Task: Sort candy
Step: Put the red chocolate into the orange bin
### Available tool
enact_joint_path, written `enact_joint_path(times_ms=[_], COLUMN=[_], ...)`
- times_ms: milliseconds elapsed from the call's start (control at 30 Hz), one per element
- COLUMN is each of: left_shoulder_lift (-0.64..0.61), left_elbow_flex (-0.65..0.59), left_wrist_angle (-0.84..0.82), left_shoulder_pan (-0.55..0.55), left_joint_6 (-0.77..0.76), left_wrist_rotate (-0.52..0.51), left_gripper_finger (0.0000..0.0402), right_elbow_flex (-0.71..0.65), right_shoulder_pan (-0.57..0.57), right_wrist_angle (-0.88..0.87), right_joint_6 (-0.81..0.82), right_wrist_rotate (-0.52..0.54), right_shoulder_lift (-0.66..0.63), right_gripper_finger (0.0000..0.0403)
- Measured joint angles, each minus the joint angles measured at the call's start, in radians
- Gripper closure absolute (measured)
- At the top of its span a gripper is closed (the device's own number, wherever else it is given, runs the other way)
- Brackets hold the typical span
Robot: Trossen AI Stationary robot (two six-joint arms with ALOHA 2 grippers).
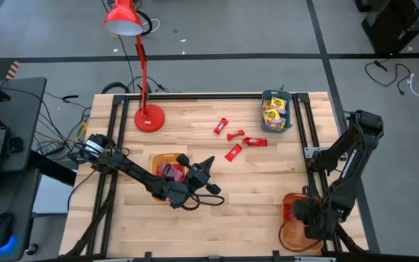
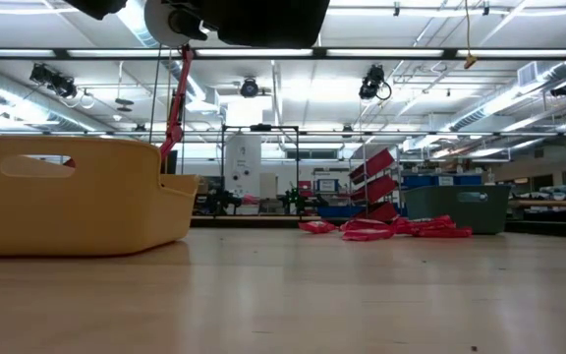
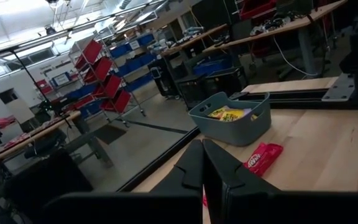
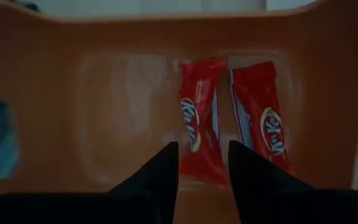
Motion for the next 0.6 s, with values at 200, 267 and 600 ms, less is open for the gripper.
enact_joint_path(times_ms=[200, 267, 600], left_shoulder_lift=[-0.006, -0.016, -0.172], left_elbow_flex=[0.0, 0.0, -0.063], left_wrist_angle=[0.007, 0.02, -0.055], left_shoulder_pan=[-0.004, -0.007, 0.025], left_joint_6=[0.043, 0.036, 0.162], left_wrist_rotate=[0.0, 0.0, 0.187], left_gripper_finger=[0.0401, 0.0401, 0.0401], right_elbow_flex=[0.001, 0.001, 0.042], right_shoulder_pan=[-0.022, -0.041, -0.371], right_wrist_angle=[-0.037, -0.037, -0.031], right_joint_6=[0.067, 0.07, -0.236], right_wrist_rotate=[0.027, 0.083, 0.348], right_shoulder_lift=[-0.129, -0.167, -0.233], right_gripper_finger=[0.0279, 0.0279, 0.028])
